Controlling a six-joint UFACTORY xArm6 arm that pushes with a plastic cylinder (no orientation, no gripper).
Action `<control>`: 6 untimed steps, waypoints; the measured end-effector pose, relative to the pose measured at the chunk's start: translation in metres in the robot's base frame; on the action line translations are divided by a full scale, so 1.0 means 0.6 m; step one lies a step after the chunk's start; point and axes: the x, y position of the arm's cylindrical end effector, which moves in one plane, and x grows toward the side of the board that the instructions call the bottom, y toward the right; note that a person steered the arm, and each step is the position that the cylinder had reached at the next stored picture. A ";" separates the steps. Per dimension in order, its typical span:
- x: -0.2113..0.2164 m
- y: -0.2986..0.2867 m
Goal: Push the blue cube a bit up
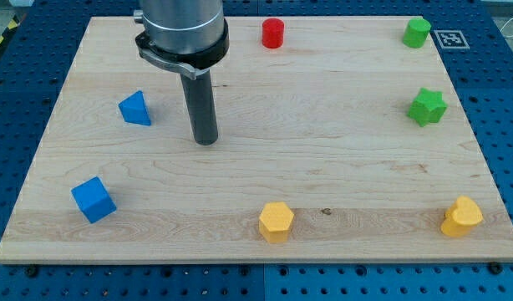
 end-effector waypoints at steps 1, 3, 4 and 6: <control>0.000 0.000; 0.000 0.001; 0.000 0.001; 0.001 0.123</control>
